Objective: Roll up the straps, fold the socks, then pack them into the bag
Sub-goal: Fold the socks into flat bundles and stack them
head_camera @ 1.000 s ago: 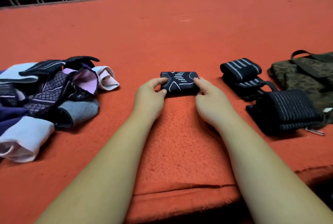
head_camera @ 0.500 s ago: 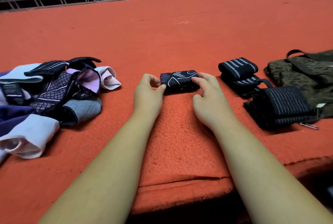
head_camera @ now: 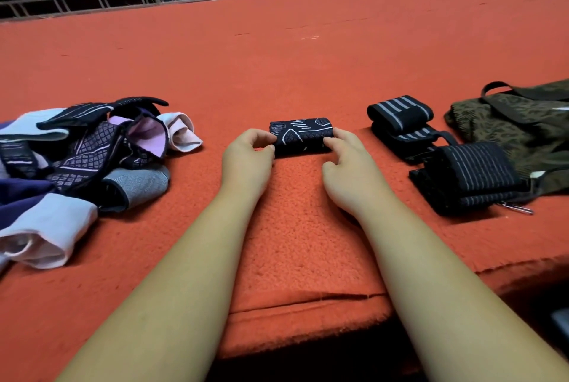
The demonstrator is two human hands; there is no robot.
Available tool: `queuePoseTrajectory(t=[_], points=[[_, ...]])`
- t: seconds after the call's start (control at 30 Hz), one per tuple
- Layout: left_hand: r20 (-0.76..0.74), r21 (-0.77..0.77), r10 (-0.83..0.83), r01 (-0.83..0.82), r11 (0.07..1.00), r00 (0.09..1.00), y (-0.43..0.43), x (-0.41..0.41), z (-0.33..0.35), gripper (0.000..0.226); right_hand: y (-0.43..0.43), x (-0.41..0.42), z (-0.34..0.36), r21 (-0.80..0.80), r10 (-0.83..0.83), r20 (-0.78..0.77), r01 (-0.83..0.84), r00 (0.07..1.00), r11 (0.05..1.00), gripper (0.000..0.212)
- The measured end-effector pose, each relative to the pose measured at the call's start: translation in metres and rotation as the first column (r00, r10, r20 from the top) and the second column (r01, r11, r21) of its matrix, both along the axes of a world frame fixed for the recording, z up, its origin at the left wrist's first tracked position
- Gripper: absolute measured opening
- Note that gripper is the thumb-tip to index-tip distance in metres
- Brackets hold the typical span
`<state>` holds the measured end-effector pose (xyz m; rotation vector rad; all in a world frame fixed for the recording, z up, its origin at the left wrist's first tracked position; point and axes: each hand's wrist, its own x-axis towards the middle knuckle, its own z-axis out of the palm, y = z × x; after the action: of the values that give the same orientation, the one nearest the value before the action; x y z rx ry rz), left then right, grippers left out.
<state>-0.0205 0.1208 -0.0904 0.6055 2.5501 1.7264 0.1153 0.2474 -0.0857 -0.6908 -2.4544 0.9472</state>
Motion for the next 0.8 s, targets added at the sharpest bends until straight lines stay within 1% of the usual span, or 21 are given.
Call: queuePoseTrajectory(t=[0.1, 0.17, 0.2, 0.23, 0.27, 0.3, 0.33, 0.43, 0.53, 0.6, 0.67, 0.73, 0.8], points=[[0.026, 0.01, -0.015, 0.015, 1.0, 1.0, -0.005, 0.004, 0.001, 0.028, -0.006, 0.005, 0.006, -0.029, -0.034, -0.044, 0.033, 0.998, 0.999, 0.054], [0.036, -0.059, -0.029, 0.031, 0.998, 0.999, -0.009, 0.01, 0.005, 0.029, -0.013, 0.011, 0.009, -0.025, -0.037, -0.08, 0.035, 0.996, 0.999, 0.049], [0.047, -0.107, -0.047, 0.052, 0.993, 0.998, -0.012, 0.015, 0.008, 0.034, -0.018, 0.014, 0.01, -0.022, -0.028, -0.1, 0.026, 0.995, 0.999, 0.046], [0.065, -0.143, -0.065, 0.074, 0.987, 0.996, -0.016, 0.02, 0.011, 0.046, -0.023, 0.017, 0.01, -0.021, -0.014, -0.115, 0.011, 0.993, 1.0, 0.043], [0.085, -0.164, -0.063, 0.076, 0.984, 0.994, -0.021, 0.026, 0.015, 0.056, -0.028, 0.021, 0.01, -0.023, 0.001, -0.123, -0.004, 0.992, 1.0, 0.04], [0.091, -0.162, -0.05, 0.064, 0.985, 0.995, -0.027, 0.032, 0.02, 0.062, -0.034, 0.024, 0.01, -0.026, 0.014, -0.123, -0.018, 0.992, 0.999, 0.036], [0.085, -0.141, -0.029, 0.041, 0.989, 0.996, -0.035, 0.039, 0.025, 0.059, -0.039, 0.027, 0.009, -0.03, 0.025, -0.119, -0.029, 0.993, 0.999, 0.033], [0.043, -0.071, 0.047, -0.043, 0.997, 0.998, -0.069, 0.065, 0.042, 0.03, -0.06, 0.031, 0.008, -0.025, 0.056, -0.124, -0.059, 0.991, 0.998, 0.028], [0.014, -0.078, 0.106, -0.105, 0.991, 0.994, -0.112, 0.081, 0.049, 0.018, -0.086, 0.028, 0.012, -0.023, 0.112, -0.141, -0.116, 0.984, 0.993, 0.028], [-0.039, -0.092, 0.159, -0.162, 0.982, 0.986, -0.142, 0.084, 0.051, 0.017, -0.104, 0.025, 0.016, -0.032, 0.157, -0.159, -0.164, 0.975, 0.986, 0.027], [-0.14, -0.124, 0.223, -0.241, 0.963, 0.965, -0.17, 0.083, 0.054, 0.017, -0.12, 0.021, 0.017, -0.028, 0.212, -0.175, -0.221, 0.961, 0.975, 0.027], [-0.248, -0.155, 0.275, -0.318, 0.935, 0.929, -0.196, 0.079, 0.054, 0.017, -0.135, 0.017, 0.015, -0.007, 0.275, -0.167, -0.28, 0.947, 0.96, 0.027], [-0.398, -0.218, 0.303, -0.409, 0.886, 0.866, -0.218, 0.07, 0.047, 0.022, -0.144, 0.014, 0.01, 0.021, 0.328, -0.151, -0.329, 0.933, 0.944, 0.027]])
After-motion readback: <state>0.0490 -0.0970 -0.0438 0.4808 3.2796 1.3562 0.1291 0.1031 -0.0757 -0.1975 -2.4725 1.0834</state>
